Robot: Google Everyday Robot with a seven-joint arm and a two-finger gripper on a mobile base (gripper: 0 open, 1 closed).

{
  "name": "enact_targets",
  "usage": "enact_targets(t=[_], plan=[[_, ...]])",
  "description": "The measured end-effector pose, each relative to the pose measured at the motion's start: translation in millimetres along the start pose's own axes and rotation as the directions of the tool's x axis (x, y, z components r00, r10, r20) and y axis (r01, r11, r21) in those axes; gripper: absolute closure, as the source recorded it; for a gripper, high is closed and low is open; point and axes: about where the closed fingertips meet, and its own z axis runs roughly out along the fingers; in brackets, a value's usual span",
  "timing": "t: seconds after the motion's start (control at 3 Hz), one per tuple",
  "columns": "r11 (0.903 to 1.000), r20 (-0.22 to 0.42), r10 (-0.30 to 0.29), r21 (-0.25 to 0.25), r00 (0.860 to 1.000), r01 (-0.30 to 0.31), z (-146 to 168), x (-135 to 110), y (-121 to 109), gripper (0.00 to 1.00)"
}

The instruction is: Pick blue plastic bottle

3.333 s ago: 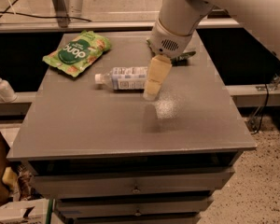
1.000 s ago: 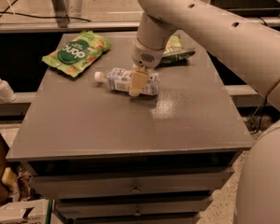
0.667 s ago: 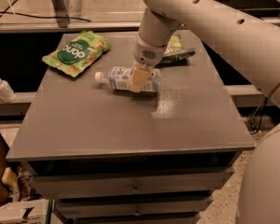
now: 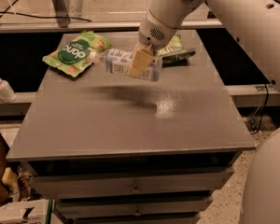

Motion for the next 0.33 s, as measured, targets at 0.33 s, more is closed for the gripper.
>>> enact_targets(t=[0.33], plan=[[0.9981,0.126,0.034,-0.056,0.991,-0.027,-33.0,-16.2,12.0,1.00]])
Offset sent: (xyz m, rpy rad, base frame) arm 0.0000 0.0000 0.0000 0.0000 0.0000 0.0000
